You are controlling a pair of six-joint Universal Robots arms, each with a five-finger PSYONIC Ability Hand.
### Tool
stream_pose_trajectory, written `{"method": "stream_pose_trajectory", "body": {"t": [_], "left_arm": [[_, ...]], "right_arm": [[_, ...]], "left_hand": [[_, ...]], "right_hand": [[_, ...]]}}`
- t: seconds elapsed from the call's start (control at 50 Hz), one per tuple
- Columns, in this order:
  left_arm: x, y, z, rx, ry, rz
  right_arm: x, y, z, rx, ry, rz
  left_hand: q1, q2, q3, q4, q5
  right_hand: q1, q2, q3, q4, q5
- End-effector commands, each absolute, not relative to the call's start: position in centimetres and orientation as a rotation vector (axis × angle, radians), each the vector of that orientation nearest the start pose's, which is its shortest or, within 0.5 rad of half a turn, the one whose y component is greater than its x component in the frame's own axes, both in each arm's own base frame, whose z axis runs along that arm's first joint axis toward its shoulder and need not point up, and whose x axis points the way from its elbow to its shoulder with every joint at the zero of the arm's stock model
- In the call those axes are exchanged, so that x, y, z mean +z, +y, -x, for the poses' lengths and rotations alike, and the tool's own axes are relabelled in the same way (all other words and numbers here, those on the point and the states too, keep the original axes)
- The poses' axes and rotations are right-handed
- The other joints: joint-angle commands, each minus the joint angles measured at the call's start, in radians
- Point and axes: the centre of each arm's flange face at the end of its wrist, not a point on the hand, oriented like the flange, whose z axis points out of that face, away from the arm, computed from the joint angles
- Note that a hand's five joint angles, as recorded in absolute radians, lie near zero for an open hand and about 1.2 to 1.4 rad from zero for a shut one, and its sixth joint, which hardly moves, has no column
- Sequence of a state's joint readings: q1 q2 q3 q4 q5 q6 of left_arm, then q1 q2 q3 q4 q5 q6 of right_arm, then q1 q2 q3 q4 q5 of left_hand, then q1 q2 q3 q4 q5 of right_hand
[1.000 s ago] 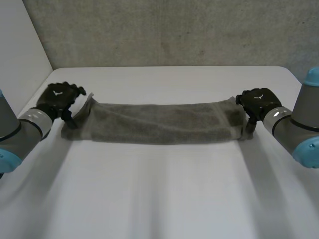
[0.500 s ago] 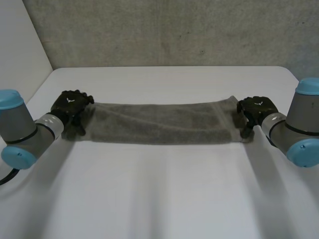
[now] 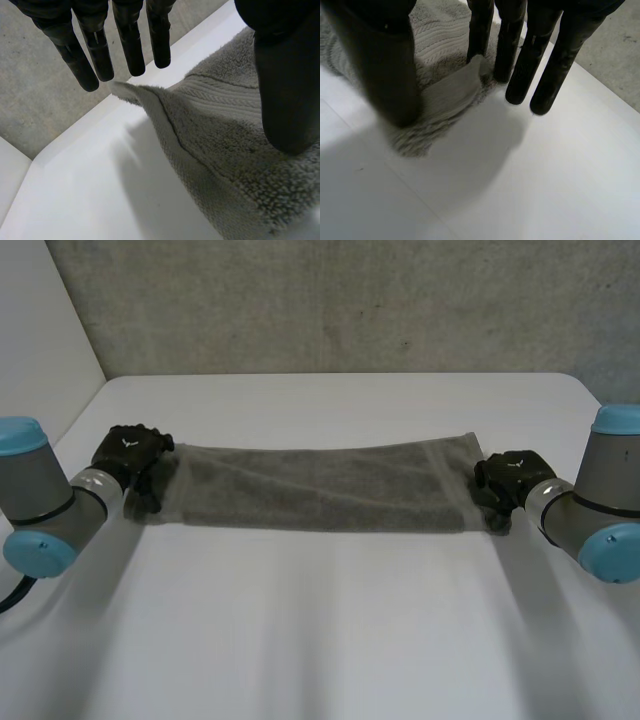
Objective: Fold the towel.
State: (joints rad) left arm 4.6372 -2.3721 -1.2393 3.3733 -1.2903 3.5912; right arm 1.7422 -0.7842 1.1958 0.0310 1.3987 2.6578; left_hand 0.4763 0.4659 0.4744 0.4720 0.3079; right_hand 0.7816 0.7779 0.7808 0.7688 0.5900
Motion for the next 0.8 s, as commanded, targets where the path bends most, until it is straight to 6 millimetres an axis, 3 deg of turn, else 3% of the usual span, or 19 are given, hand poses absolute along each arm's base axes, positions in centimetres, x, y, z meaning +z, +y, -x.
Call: {"method": "stream_pose_trajectory", "body": {"t": [0.02, 0.14, 0.26, 0.3, 0.34, 0.46, 0.5, 0.52, 0.56, 0.58, 0.6, 0.62, 0.66, 0.68, 0.72, 0.74, 0.76, 0.78, 0.8], "left_arm": [[12.6, -41.1, 18.8, -1.944, 2.289, -0.896], [13.0, -40.9, 18.8, -1.95, 2.289, -0.886], [14.5, -40.3, 18.3, -1.968, 2.27, -0.874], [15.0, -40.1, 18.2, -1.974, 2.265, -0.868], [15.8, -39.5, 18.1, -1.987, 2.253, -0.869], [16.5, -39.0, 17.9, -1.993, 2.244, -0.864], [17.0, -38.8, 18.1, -2.005, 2.232, -0.867], [17.0, -38.8, 18.1, -2.005, 2.232, -0.867], [17.4, -38.7, 18.2, -2.016, 2.222, -0.868], [17.4, -38.7, 18.2, -2.016, 2.222, -0.868], [17.6, -38.7, 18.4, -2.026, 2.213, -0.873], [17.6, -38.6, 18.4, -2.026, 2.213, -0.873], [18.1, -38.6, 18.6, -2.042, 2.198, -0.876], [18.1, -38.6, 18.6, -2.042, 2.198, -0.876], [18.8, -38.5, 18.8, -2.064, 2.173, -0.877], [18.8, -38.5, 18.8, -2.064, 2.173, -0.877], [19.2, -38.4, 19.0, -2.075, 2.163, -0.878], [19.2, -38.4, 19.0, -2.075, 2.163, -0.878], [19.4, -38.3, 19.2, -2.084, 2.156, -0.886]], "right_arm": [[11.9, -38.5, -21.1, -1.692, 2.495, 0.99], [11.8, -38.6, -20.4, -1.663, 2.534, 0.984], [13.2, -40.3, -15.8, -1.688, 2.679, 1.001], [14.2, -40.9, -14.6, -1.733, 2.708, 1.02], [16.8, -41.9, -13.3, -1.864, 2.737, 1.084], [20.6, -43.2, -13.8, -2.072, 2.682, 1.085], [23.0, -42.7, -17.7, -2.192, 2.529, 1.13], [23.0, -42.7, -17.7, -2.193, 2.528, 1.13], [24.7, -40.4, -24.3, -2.263, 2.297, 1.238], [24.7, -40.4, -24.4, -2.264, 2.296, 1.239], [25.0, -39.1, -27.4, -2.278, 2.198, 1.279], [25.0, -39.0, -27.4, -2.278, 2.197, 1.279], [25.3, -35.8, -33.3, -2.291, 2.006, 1.343], [25.3, -35.8, -33.4, -2.291, 2.005, 1.344], [24.9, -31.7, -39.2, -2.285, 1.792, 1.409], [24.9, -31.7, -39.2, -2.285, 1.791, 1.409], [23.8, -29.9, -41.5, -2.256, 1.717, 1.448], [23.8, -29.9, -41.5, -2.255, 1.716, 1.449], [22.5, -28.0, -43.5, -2.216, 1.658, 1.486]], "left_hand": [[-0.001, 0.009, 0.0, 0.003, -0.008], [-0.001, 0.009, 0.0, 0.003, -0.008], [-0.01, 0.0, -0.008, -0.006, -0.016], [-0.01, 0.0, -0.008, -0.006, -0.016], [-0.016, -0.006, -0.014, -0.012, -0.022], [-0.019, -0.009, -0.017, -0.015, -0.025], [-0.022, -0.012, -0.02, -0.018, -0.028], [-0.022, -0.012, -0.02, -0.018, -0.028], [-0.022, -0.012, -0.02, -0.018, -0.028], [-0.022, -0.012, -0.02, -0.018, -0.028], [-0.019, -0.009, -0.017, -0.015, -0.025], [-0.019, -0.009, -0.017, -0.015, -0.025], [-0.022, -0.012, -0.02, -0.018, -0.028], [-0.022, -0.012, -0.02, -0.018, -0.028], [-0.022, -0.012, -0.02, -0.018, -0.028], [-0.022, -0.012, -0.02, -0.018, -0.028], [-0.019, -0.009, -0.017, -0.015, -0.025], [-0.019, -0.009, -0.017, -0.015, -0.025], [-0.022, -0.012, -0.02, -0.018, -0.028]], "right_hand": [[0.514, 0.518, 0.515, 0.527, 0.532], [0.615, 0.618, 0.615, 0.627, 0.632], [0.615, 0.618, 0.615, 0.627, 0.632], [0.615, 0.618, 0.615, 0.627, 0.632], [0.615, 0.618, 0.615, 0.627, 0.632], [0.615, 0.618, 0.615, 0.627, 0.632], [0.615, 0.618, 0.615, 0.627, 0.632], [0.615, 0.618, 0.615, 0.627, 0.632], [0.615, 0.618, 0.615, 0.627, 0.632], [0.615, 0.618, 0.615, 0.627, 0.632], [0.615, 0.618, 0.615, 0.627, 0.632], [0.615, 0.618, 0.615, 0.627, 0.632], [0.615, 0.618, 0.615, 0.627, 0.632], [0.615, 0.618, 0.615, 0.627, 0.632], [0.615, 0.618, 0.615, 0.627, 0.632], [0.615, 0.618, 0.615, 0.627, 0.632], [0.615, 0.618, 0.615, 0.627, 0.632], [0.615, 0.618, 0.615, 0.627, 0.632], [0.615, 0.618, 0.615, 0.627, 0.632]]}}
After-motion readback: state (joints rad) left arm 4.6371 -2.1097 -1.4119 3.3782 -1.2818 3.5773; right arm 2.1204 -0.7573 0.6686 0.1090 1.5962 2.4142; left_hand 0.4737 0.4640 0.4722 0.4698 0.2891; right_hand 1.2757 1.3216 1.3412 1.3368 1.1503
